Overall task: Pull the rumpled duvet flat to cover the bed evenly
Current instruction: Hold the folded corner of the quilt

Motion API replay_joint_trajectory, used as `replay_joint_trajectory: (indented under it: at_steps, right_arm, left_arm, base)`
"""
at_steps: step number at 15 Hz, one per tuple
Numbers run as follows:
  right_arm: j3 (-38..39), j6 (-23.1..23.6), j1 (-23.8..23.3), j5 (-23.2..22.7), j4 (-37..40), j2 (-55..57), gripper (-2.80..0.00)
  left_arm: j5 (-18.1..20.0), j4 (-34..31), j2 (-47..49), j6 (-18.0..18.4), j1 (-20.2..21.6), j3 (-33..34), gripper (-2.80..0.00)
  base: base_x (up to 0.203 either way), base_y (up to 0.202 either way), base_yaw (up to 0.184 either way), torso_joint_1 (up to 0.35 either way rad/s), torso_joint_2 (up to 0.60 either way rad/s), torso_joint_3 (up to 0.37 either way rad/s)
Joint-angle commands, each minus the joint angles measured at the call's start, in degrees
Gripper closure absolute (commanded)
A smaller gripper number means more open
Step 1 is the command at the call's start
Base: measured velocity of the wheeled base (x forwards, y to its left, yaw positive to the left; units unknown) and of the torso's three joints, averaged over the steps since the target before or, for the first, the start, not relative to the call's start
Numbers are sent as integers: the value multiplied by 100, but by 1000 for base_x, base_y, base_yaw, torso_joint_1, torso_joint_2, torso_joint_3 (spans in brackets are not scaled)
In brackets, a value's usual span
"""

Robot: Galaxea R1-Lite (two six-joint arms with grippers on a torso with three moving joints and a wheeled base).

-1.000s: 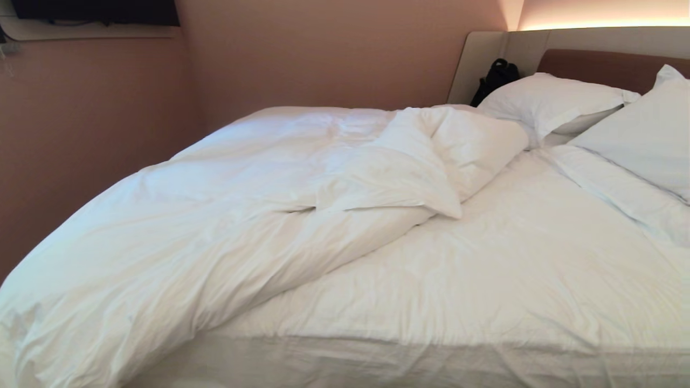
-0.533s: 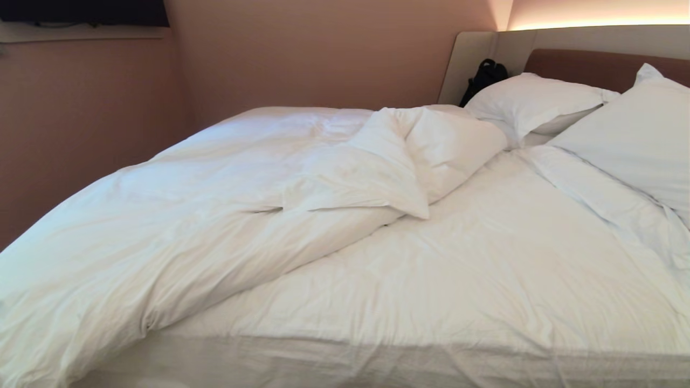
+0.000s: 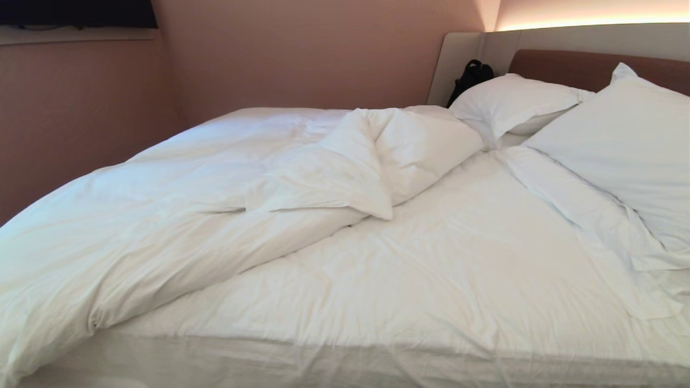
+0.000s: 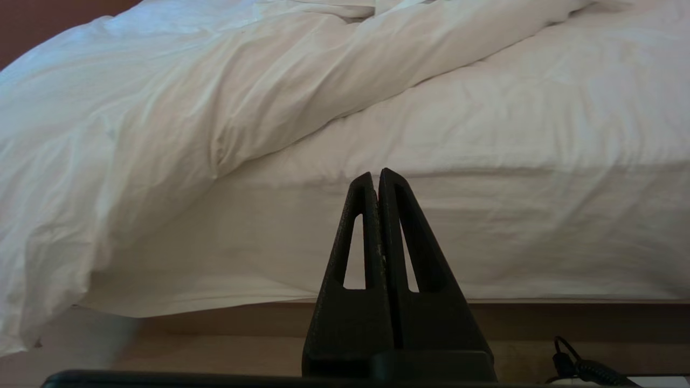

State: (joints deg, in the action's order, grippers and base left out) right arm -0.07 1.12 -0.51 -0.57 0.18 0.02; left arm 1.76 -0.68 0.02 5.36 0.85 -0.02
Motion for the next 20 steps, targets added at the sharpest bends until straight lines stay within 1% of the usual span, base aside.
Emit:
replay_joint_trajectory:
  at_steps: [1,7,9,20]
  right_arm:
    - [3,2,-2,-4,-1,1,0]
    - [-1,2,7,-4,-1,6,0]
    - [-1,2,-2,-4,-1,6,0]
    - [-1,2,-2,-4,-1,-1,0]
  left_arm:
    - [-18,-2,-2,-9,3,2,0]
    - [-35,-2,-2,-44,3,2,0]
    - [-18,7,-2,-44,3,-5,0]
    - [-18,7,-2,-44,3,2,0]
  base:
    - [0,-193,4,-1,2,-1]
    - [0,-193,-1,4,1,2]
    - [0,-132,-1,1,1,4]
    - [0,0,0,0,0,0]
